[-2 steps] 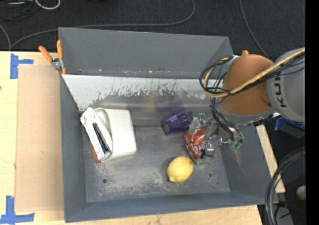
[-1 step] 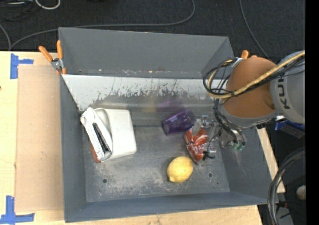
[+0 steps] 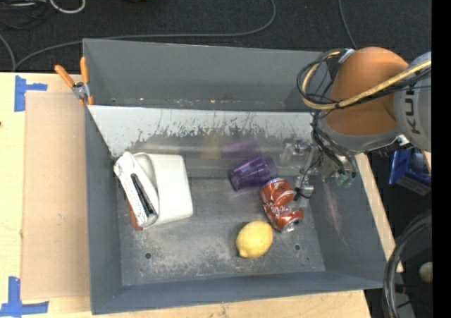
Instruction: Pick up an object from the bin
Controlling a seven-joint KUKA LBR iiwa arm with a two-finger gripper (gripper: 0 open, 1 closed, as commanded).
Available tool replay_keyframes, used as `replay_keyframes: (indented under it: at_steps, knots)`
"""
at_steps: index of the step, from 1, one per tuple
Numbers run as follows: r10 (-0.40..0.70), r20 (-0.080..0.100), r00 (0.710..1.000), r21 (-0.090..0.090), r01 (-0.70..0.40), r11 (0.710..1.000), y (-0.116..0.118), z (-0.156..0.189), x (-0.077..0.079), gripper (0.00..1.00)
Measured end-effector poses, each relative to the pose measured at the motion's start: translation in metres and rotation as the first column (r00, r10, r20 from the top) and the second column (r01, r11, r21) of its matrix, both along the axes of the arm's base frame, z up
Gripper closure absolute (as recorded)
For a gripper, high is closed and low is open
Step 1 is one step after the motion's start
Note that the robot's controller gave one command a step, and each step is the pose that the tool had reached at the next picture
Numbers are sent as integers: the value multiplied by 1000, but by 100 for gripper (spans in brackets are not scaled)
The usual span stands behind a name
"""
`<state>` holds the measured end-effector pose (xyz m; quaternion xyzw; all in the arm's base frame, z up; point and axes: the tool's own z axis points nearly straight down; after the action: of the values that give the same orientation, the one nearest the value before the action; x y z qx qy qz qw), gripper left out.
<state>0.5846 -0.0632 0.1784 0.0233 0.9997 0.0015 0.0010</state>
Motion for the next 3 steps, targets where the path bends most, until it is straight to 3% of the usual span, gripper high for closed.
replay_keyframes:
  at_steps: [1, 2, 3]
  knots:
    - [257, -22, 966, 6, -257, 966, -18, -76, -33, 0]
    - [338, -1, 941, 1, -338, 941, -9, -53, -13, 0]
    - [230, -20, 973, 5, -230, 973, -51, -109, -34, 0]
